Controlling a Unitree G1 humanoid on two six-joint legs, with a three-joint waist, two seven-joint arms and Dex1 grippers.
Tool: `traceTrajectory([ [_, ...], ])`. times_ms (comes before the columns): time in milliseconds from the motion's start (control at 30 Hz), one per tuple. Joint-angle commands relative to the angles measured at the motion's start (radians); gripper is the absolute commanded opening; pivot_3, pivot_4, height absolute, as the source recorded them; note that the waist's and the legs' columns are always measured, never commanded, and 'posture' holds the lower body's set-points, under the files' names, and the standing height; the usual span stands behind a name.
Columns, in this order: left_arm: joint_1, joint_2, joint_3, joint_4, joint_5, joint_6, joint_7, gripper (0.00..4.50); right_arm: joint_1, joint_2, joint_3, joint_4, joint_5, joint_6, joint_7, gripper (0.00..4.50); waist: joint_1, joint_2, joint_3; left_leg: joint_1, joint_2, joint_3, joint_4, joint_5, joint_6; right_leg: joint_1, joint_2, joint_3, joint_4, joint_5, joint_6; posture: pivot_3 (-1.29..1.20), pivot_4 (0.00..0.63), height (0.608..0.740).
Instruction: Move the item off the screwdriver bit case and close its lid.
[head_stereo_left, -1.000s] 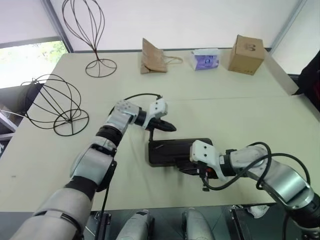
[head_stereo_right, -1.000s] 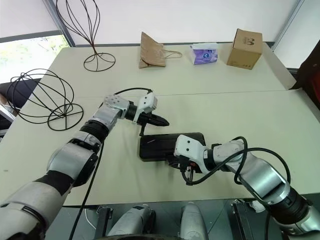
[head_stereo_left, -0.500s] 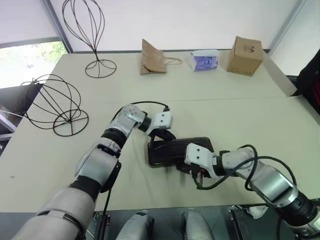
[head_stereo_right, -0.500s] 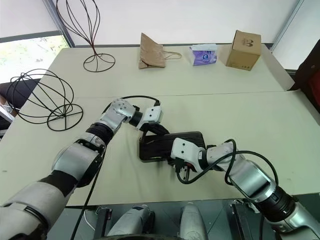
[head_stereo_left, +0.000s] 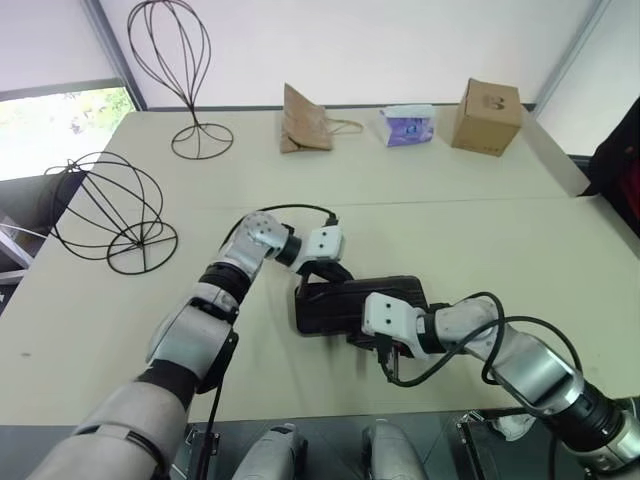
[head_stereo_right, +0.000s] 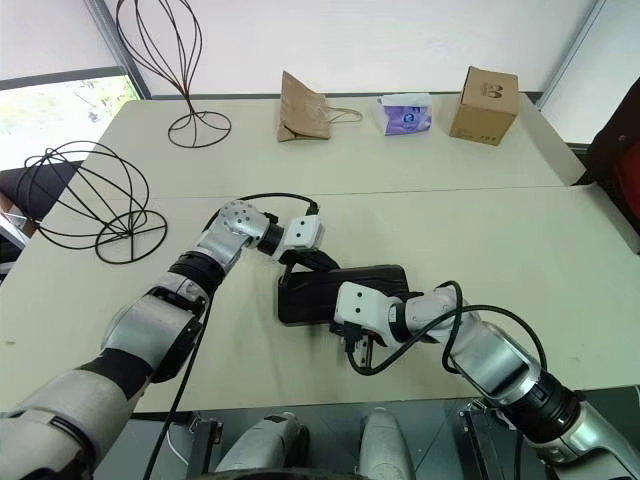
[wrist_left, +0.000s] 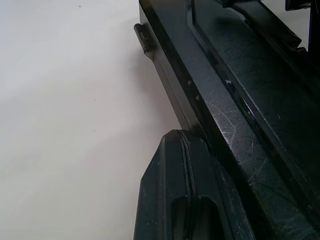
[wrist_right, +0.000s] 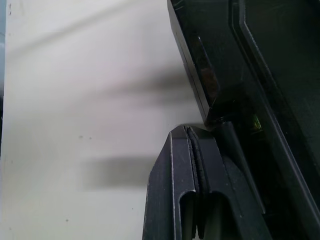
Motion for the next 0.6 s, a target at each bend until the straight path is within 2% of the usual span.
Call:
traceTrajectory([
  [33, 0.057, -0.054, -0.08, 0.03, 0.051, -0.05, -0.093, 0.0, -0.033, -0.046, -0.094, 0.039, -0.06, 0.069, -0.058, 0.04, 0.004, 0.0, 0.0, 0.0, 0.0, 0.0, 0.0, 0.0, 0.0, 0.0, 0.0, 0.0, 0.0, 0.0, 0.0, 0.0, 0.15, 0.74],
  [267, 0.029, -0.068, -0.07, 0.097, 0.096, -0.123, 0.046, 0.0, -0.017, -0.119, -0.141, -0.121, 0.009, 0.146, -0.009, 0.04, 0.011, 0.001, 0.0, 0.0, -0.002, -0.001, 0.001, -0.001, 0.001, 0.001, -0.001, 0.0, -0.001, 0.0, 0.0, 0.0, 0.15, 0.74],
  [367, 0.015, -0.078, -0.062, 0.124, 0.108, -0.142, 0.083, 0.0, -0.007, -0.147, -0.134, -0.125, 0.003, 0.14, -0.004, 0.04, 0.019, 0.001, 0.0, 0.0, -0.002, -0.002, 0.002, -0.001, 0.001, 0.003, -0.002, 0.0, -0.002, 0.0, 0.0, 0.0, 0.15, 0.74],
  [600, 0.019, -0.099, -0.059, 0.139, 0.109, -0.146, 0.07, 0.0, -0.034, -0.088, -0.107, -0.051, -0.024, 0.131, -0.045, 0.04, 0.033, 0.0, -0.001, 0.003, -0.003, -0.001, 0.003, -0.001, 0.001, 0.006, -0.002, 0.0, -0.003, 0.0, 0.0, 0.0, 0.15, 0.74],
])
